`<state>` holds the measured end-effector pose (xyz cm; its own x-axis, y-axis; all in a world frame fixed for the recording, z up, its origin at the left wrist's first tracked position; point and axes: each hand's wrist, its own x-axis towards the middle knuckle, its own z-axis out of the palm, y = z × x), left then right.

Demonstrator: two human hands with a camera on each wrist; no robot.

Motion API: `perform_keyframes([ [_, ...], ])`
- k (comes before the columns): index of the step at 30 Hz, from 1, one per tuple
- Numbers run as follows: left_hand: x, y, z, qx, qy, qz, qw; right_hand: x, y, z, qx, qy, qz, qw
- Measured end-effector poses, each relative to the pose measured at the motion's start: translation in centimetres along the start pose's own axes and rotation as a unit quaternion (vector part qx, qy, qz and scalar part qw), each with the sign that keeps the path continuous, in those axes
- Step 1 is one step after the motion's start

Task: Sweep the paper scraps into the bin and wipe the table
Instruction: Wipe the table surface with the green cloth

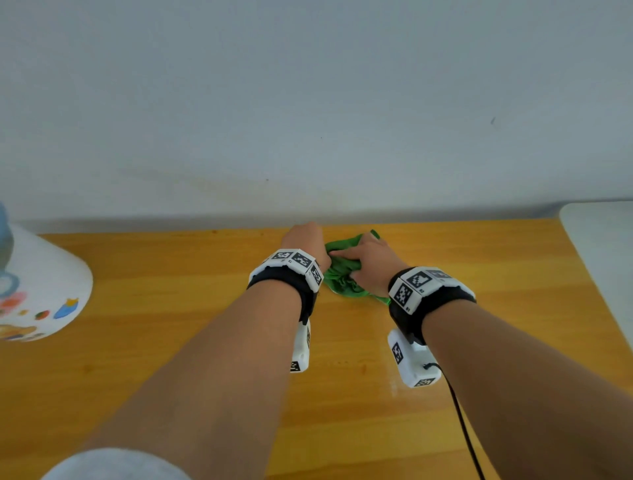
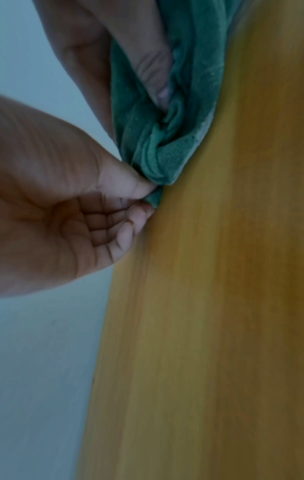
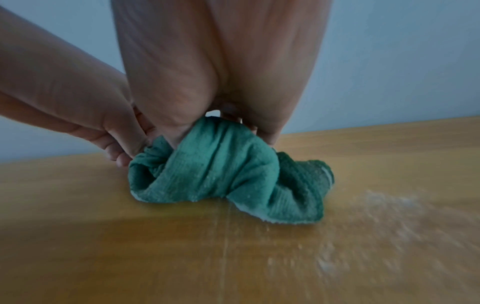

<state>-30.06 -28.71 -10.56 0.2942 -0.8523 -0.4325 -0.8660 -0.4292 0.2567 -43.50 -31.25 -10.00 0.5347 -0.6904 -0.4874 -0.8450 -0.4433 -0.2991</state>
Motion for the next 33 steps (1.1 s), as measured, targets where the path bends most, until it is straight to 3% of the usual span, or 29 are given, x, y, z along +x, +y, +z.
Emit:
perform_keyframes([
  [17, -13.4, 0.4, 5.7, 0.024, -0.054, -0.045, 0.997, -11.3, -0.2, 6.8, -0.025, -0.052, -0.053, 0.997],
  [33, -25.9, 2.0, 12.7, -0.005, -0.061, -0.073, 0.995, -22.8, 1.6, 13.2, -0.039, -0.072, -0.089, 0.993],
])
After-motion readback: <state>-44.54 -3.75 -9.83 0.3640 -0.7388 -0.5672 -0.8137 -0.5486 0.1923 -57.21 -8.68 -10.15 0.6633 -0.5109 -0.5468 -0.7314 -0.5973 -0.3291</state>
